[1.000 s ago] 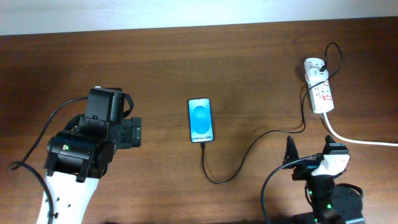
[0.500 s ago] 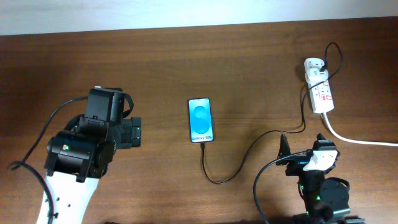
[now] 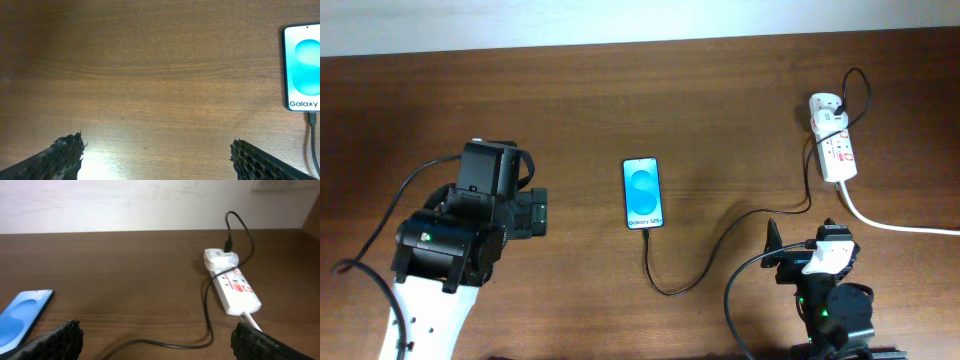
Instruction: Plug charger to phone and switch on socket
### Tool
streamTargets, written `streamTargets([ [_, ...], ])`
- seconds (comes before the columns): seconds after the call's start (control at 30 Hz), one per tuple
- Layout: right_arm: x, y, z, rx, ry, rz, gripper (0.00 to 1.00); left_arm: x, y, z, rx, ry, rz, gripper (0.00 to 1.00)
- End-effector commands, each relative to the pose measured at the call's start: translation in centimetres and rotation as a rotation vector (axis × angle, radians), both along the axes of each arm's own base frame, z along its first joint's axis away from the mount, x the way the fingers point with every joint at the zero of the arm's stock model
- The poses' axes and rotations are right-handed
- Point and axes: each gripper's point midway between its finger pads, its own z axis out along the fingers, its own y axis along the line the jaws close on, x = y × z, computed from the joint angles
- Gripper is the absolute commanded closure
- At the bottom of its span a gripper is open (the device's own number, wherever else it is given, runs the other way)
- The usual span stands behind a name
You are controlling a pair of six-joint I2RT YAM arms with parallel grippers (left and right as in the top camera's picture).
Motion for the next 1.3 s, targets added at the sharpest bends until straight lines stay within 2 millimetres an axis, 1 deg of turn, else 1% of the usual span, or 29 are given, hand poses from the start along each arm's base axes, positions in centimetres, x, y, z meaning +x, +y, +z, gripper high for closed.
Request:
streamTargets([
  [0.0, -0.1, -0.9, -0.5, 0.018, 0.006, -0.021, 0.02, -0.1, 0.2, 0.2, 0.002, -0.012, 0.014, 0.01],
  [0.1, -0.1, -1.7, -1.3, 0.025, 0.024, -0.049, 0.02, -0.1, 0.2, 0.2, 0.002, -0.012, 0.014, 0.01],
  [0.17, 0.0, -1.5, -1.6, 0.026, 0.022, -0.041, 0.02, -0.1, 0.2, 0.2, 0.002, -0.012, 0.014, 0.01],
  [0.43, 0.3, -1.7, -1.1, 0.024, -0.013, -0.046, 0.02, -0.1, 0.2, 0.2, 0.002, -0.012, 0.014, 0.01],
  [0.5, 0.9, -1.7, -0.2, 0.023, -0.088, -0.045, 0.02, -0.1, 0.2, 0.2, 0.002, -0.013, 0.014, 0.01],
  [0.53, 1.2, -1.5, -0.2, 0.029, -0.131, -0.037, 0.02, -0.1, 0.2, 0.2, 0.002, -0.012, 0.014, 0.01],
  [0.67, 1.2, -1.7, -0.2, 0.043, -0.129, -0.047, 0.02, -0.1, 0.2, 0.2, 0.002, -0.013, 0.014, 0.01],
  [0.97, 1.2, -1.6, -0.2, 0.021, -0.125, -0.041, 0.02, -0.1, 0.2, 0.2, 0.002, -0.013, 0.014, 0.01],
  [1.07, 1.2, -1.6, -0.2, -0.026, -0.122, -0.034, 0.02, -0.1, 0.2, 0.2, 0.002, -0.012, 0.014, 0.01],
  [1.27, 1.2, -1.3, -0.2, -0.022, -0.123, -0.014, 0.02, -0.1, 0.2, 0.2, 0.002, -0.012, 0.014, 0.01],
])
